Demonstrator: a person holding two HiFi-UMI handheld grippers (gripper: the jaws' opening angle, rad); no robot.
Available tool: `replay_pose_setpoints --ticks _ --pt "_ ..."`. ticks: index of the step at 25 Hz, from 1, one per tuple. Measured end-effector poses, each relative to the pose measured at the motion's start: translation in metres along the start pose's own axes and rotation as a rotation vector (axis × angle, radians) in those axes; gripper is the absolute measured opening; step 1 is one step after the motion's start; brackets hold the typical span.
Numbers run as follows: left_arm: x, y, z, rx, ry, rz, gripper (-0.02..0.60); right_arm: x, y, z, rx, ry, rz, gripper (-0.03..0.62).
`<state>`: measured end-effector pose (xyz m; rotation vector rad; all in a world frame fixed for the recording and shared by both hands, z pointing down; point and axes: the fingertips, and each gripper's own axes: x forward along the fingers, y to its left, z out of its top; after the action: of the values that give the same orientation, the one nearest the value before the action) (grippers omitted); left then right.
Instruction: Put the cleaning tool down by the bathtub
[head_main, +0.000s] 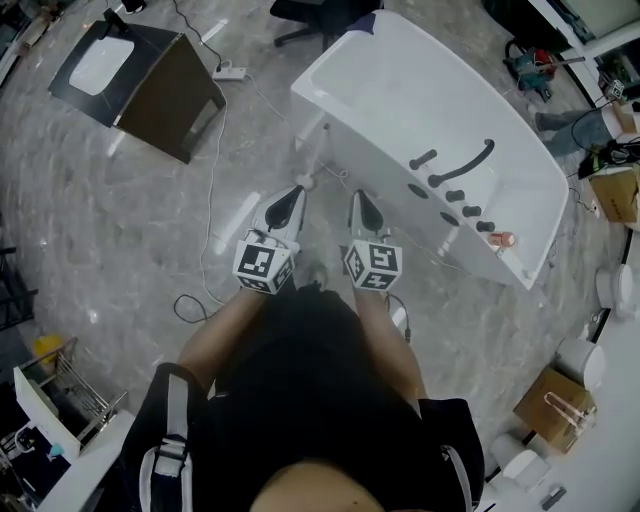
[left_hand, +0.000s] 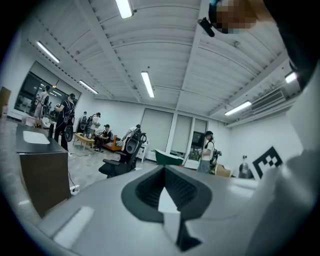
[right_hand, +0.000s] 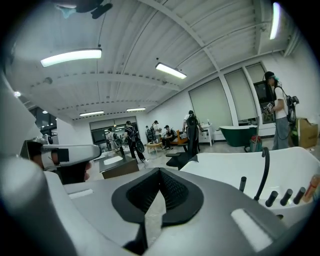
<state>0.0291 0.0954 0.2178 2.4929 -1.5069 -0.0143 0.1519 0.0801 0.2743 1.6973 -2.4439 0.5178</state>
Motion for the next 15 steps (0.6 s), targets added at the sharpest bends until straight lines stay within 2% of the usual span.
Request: replay_pose_setpoints --ticks 7,15 --pt "-0.026 -0.039 -0.003 0.024 -0.017 -0.01 0.006 -0.052 0.006 0.024 -0.033 -0.086 0.031 0.0" --pt "-0.042 -0.067 0.008 0.053 -0.007 0.001 0.006 -0.082 0.013 0.041 -0.025 -0.108 0.079 0.0"
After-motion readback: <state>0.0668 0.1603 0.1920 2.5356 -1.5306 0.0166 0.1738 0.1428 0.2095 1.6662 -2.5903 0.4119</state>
